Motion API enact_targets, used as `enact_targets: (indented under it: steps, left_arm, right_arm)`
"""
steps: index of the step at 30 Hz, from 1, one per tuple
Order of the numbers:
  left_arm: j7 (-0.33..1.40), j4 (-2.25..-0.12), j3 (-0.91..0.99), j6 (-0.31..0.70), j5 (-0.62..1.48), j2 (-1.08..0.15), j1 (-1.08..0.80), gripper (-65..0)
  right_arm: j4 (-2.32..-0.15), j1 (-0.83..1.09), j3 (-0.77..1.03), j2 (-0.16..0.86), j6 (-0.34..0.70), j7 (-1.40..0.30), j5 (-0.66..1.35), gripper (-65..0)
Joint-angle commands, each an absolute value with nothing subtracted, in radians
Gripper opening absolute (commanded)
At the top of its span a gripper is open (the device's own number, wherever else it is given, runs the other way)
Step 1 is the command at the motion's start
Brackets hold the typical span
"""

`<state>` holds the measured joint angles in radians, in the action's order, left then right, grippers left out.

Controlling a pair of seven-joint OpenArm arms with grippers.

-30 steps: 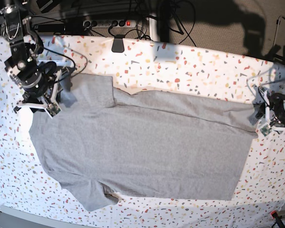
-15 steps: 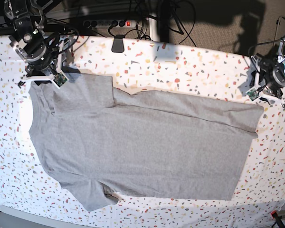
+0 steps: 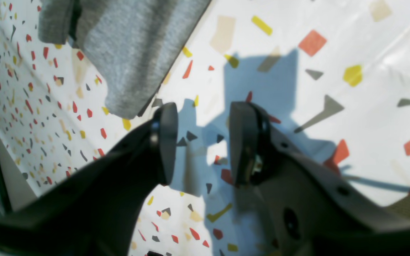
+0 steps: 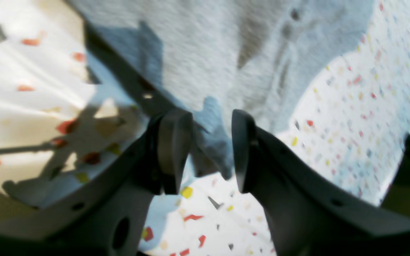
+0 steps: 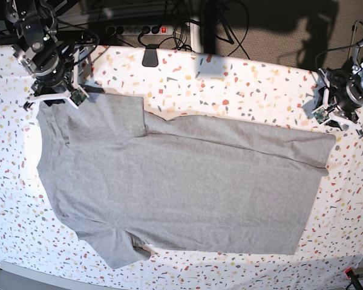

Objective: Fold the T-shirt properly
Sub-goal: 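Reach the right gripper down to the shirt's sleeve and shoulder area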

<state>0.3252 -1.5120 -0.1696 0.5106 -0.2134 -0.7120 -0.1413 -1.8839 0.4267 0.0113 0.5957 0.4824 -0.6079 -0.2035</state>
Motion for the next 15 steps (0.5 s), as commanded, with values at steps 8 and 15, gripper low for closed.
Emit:
enact_targets:
  steps: [8, 15]
  left_arm:
    - [0.321, -1.525, -0.158, 0.500, -0.213, -0.732, -0.133, -42.0]
    - [0.321, -1.525, -0.158, 0.500, -0.212, -0.732, -0.133, -42.0]
  right_arm:
    - [-1.842, 0.410, 0.019, 0.612, 0.501, -0.581, -0.242, -42.0]
    - [-1.835, 0.386, 0.019, 0.612, 0.501, -0.566, -0.237, -53.5]
